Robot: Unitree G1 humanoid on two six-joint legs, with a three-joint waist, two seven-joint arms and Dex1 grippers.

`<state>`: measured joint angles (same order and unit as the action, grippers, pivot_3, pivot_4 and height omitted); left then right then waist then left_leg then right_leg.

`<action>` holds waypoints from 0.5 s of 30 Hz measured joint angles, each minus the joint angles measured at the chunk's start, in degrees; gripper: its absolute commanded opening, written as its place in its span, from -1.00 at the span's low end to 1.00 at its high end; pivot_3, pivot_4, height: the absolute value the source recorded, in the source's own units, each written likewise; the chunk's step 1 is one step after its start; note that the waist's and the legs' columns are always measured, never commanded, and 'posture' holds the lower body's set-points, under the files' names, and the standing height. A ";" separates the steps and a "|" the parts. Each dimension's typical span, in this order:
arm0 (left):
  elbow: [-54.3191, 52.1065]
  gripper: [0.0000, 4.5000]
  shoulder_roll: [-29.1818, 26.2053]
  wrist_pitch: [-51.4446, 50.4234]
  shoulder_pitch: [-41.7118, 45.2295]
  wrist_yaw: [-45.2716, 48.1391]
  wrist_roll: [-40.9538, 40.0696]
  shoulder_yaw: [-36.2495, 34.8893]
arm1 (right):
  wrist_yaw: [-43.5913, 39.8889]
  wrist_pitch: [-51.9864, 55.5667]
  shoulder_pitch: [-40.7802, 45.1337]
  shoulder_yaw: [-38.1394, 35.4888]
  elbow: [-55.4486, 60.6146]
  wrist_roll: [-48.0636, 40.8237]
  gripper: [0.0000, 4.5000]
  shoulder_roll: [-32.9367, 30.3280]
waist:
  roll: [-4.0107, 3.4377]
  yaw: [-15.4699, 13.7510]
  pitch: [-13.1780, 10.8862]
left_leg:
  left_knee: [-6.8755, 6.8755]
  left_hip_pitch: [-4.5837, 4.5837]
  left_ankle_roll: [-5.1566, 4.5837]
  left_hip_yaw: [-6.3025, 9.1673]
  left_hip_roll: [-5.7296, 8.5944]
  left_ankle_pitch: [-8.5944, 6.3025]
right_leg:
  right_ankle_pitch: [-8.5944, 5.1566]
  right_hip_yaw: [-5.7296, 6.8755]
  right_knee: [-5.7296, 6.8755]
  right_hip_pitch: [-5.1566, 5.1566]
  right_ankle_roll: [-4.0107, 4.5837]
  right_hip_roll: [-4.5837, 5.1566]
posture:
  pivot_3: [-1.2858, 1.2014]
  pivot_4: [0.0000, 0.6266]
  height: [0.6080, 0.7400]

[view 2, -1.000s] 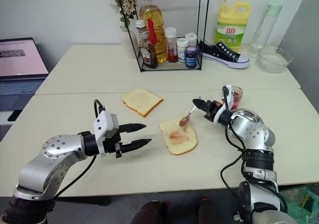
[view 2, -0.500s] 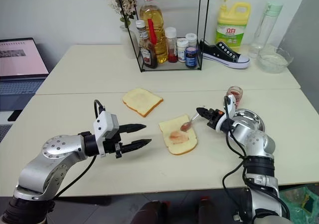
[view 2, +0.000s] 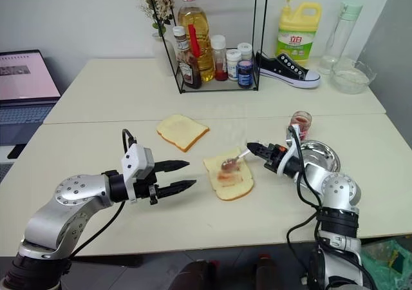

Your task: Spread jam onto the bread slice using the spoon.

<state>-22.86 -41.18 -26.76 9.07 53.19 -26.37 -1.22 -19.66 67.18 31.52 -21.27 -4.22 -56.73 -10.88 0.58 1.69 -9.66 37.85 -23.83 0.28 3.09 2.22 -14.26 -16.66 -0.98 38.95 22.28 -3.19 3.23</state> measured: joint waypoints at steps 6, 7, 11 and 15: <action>-0.04 0.21 -0.01 0.00 -0.09 -0.14 -0.01 0.07 | -0.43 -0.93 1.42 2.65 -2.38 0.45 -0.99 1.16 | 0.00 -0.03 0.00 | 0.01 0.00 0.00 -0.01 0.02 0.00 | 0.00 -0.01 0.00 -0.01 0.00 0.01 | 0.03 -0.52 1.00; -0.09 0.21 -0.02 0.00 -0.19 -0.18 -0.01 0.06 | -0.65 -1.44 1.34 3.18 -3.10 1.18 -0.99 1.26 | 0.00 -0.03 0.00 | 0.01 0.00 0.00 -0.01 0.02 0.00 | 0.00 0.00 0.00 -0.01 0.00 0.01 | 0.03 -0.52 1.00; -0.37 0.21 -0.04 -0.04 -1.09 -0.34 -0.02 0.01 | -1.93 -2.91 0.44 5.05 -5.26 3.74 -0.99 0.74 | 0.00 -0.01 0.00 | 0.00 0.00 0.00 -0.01 0.02 0.00 | 0.00 -0.01 0.00 0.00 0.00 0.01 | 0.03 -0.52 1.00; -1.35 0.21 -0.05 -0.08 -1.66 -0.71 -0.03 -0.10 | -3.66 -3.46 -0.78 6.67 -5.35 5.05 -0.99 -0.84 | 0.00 -0.03 0.00 | 0.00 0.00 0.00 0.00 0.02 0.00 | 0.00 0.00 -0.01 0.00 0.00 0.01 | 0.03 -0.52 1.00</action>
<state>-24.21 -41.23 -26.84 7.42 52.48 -26.40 -1.32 -23.32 63.72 30.74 -14.60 -9.57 -51.67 -11.73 0.58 1.66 -9.65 37.85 -23.83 0.28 3.09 2.23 -14.26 -16.66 -0.98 38.94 22.28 -3.19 3.24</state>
